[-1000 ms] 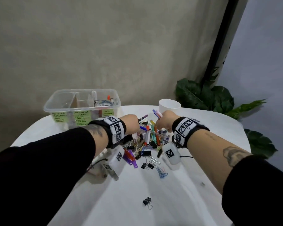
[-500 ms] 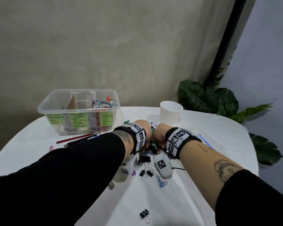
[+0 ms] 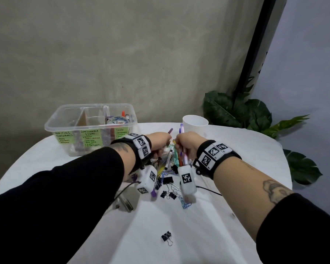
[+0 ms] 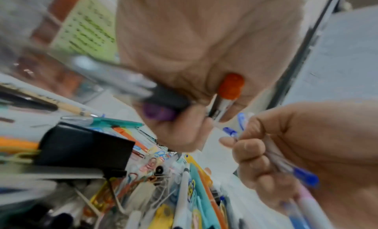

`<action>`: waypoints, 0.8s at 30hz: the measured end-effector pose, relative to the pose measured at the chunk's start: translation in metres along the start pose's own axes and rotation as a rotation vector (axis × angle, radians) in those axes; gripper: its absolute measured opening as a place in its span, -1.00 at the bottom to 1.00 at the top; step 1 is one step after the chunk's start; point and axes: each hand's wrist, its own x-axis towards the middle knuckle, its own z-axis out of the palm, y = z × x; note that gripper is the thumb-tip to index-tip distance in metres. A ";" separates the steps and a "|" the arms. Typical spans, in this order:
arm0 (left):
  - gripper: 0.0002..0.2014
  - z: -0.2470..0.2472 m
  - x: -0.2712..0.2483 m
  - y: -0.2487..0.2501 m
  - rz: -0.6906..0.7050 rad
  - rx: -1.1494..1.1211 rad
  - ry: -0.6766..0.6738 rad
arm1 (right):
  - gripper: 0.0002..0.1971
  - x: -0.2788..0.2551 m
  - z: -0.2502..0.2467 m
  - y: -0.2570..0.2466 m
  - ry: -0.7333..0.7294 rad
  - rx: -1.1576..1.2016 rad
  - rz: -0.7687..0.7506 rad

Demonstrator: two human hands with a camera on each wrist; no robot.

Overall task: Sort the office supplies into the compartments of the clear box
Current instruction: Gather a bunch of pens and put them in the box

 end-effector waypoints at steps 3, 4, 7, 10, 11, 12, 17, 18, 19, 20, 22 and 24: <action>-0.66 -0.012 0.001 -0.003 0.062 -0.275 -0.111 | -0.88 -0.008 0.013 -0.014 0.037 0.410 -0.081; -0.65 -0.016 -0.007 -0.003 0.104 -0.341 -0.141 | -0.90 -0.012 0.020 -0.019 0.039 0.480 -0.110; -0.58 -0.027 -0.026 -0.005 0.216 -0.465 -0.201 | -0.84 -0.019 0.037 -0.034 0.049 0.510 -0.150; -0.46 -0.046 -0.036 -0.010 0.225 -0.414 -0.231 | -0.82 -0.027 0.048 -0.046 0.009 0.427 -0.191; -0.44 -0.053 -0.042 -0.012 0.200 -0.441 -0.238 | -0.81 -0.029 0.052 -0.049 0.000 0.393 -0.223; -0.45 -0.060 -0.047 -0.013 0.174 -0.432 -0.200 | -0.81 -0.029 0.057 -0.053 -0.016 0.352 -0.266; -0.61 -0.107 -0.058 -0.027 0.271 -0.274 -0.074 | -0.69 -0.038 0.086 -0.069 -0.132 0.187 -0.447; -0.76 -0.111 -0.063 -0.028 0.294 -0.369 -0.115 | -0.66 -0.039 0.091 -0.072 -0.157 0.189 -0.467; -0.76 -0.113 -0.071 -0.028 0.327 -0.354 -0.136 | -0.64 -0.041 0.096 -0.075 -0.182 0.204 -0.480; -0.72 -0.115 -0.073 -0.028 0.344 -0.374 -0.126 | -0.62 -0.039 0.102 -0.077 -0.211 0.231 -0.494; -0.70 -0.127 -0.076 -0.029 0.370 -0.392 -0.110 | -0.60 -0.039 0.113 -0.084 -0.248 0.252 -0.519; -0.75 -0.144 -0.081 -0.032 0.428 -0.447 -0.117 | -0.64 -0.044 0.122 -0.091 -0.247 0.206 -0.557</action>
